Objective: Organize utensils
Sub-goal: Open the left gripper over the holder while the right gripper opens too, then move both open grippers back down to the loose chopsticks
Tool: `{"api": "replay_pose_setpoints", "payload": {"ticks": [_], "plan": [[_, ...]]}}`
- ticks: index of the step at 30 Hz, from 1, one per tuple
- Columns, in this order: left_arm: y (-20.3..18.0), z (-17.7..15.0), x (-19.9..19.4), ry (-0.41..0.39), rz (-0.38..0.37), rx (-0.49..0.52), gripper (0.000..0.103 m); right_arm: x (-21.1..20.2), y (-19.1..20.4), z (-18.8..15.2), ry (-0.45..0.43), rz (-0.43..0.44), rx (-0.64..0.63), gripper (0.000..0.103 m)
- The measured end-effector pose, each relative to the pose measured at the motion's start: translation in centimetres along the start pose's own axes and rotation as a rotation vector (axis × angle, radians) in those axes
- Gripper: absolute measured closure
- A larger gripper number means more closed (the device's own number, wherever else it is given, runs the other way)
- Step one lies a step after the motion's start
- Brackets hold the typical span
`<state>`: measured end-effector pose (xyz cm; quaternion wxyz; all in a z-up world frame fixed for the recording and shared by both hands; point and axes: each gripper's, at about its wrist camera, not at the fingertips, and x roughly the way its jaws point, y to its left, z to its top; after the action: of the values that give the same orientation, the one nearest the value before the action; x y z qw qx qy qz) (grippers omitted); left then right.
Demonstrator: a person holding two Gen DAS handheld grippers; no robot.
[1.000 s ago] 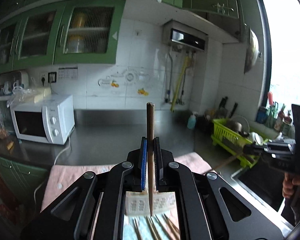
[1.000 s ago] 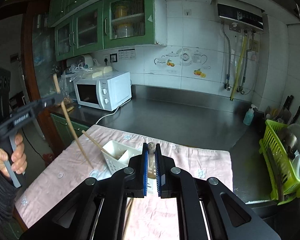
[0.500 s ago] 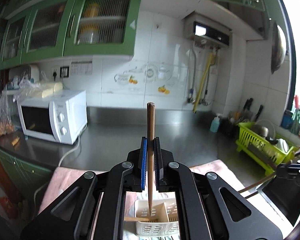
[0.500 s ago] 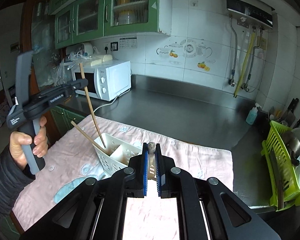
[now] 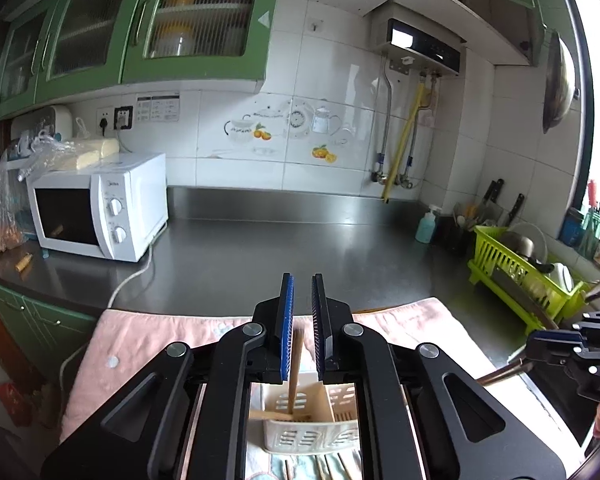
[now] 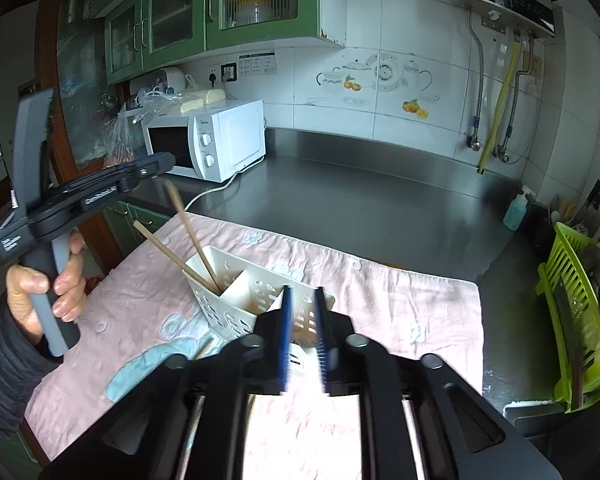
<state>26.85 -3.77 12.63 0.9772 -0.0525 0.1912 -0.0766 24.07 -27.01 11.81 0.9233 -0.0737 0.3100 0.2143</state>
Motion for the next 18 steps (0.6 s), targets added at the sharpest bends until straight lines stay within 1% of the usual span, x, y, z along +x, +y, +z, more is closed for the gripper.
{"api": "replay_pose_setpoints", "payload": {"ticks": [1,4,5,7,10,13,15,18], "plan": [[-0.1,0.0,-0.5,-0.003,-0.007,0.003,0.091,-0.3,0.1,-0.1,-0.007,-0.003,-0.001,0.081],[-0.4,0.0,-2.4,-0.017,-0.007,0.015,0.084,-1.3,0.4,-0.5,-0.031,-0.01,-0.001,0.081],[-0.5,-0.1,-3.1,-0.018,-0.012,0.019,0.083,-1.7,0.6,-0.7,-0.037,-0.008,0.002,0.081],[-0.6,-0.5,-4.6,-0.018,-0.008,0.027,0.078,-2.7,1.0,-1.5,-0.054,-0.006,0.005,0.08],[-0.9,-1.9,-7.0,-0.011,-0.004,0.046,0.072,-3.9,2.0,-3.5,-0.07,-0.006,-0.004,0.076],[-1.0,-4.0,-9.1,0.013,-0.007,0.066,0.072,-4.5,3.1,-6.0,-0.069,-0.005,-0.007,0.075],[-1.0,-5.6,-10.1,0.033,0.007,0.078,0.072,-4.6,3.8,-7.8,-0.065,-0.013,-0.006,0.075],[-0.6,-8.6,-11.3,0.071,-0.005,0.077,0.072,-4.4,4.3,-11.0,-0.048,0.0,0.029,0.075]]}}
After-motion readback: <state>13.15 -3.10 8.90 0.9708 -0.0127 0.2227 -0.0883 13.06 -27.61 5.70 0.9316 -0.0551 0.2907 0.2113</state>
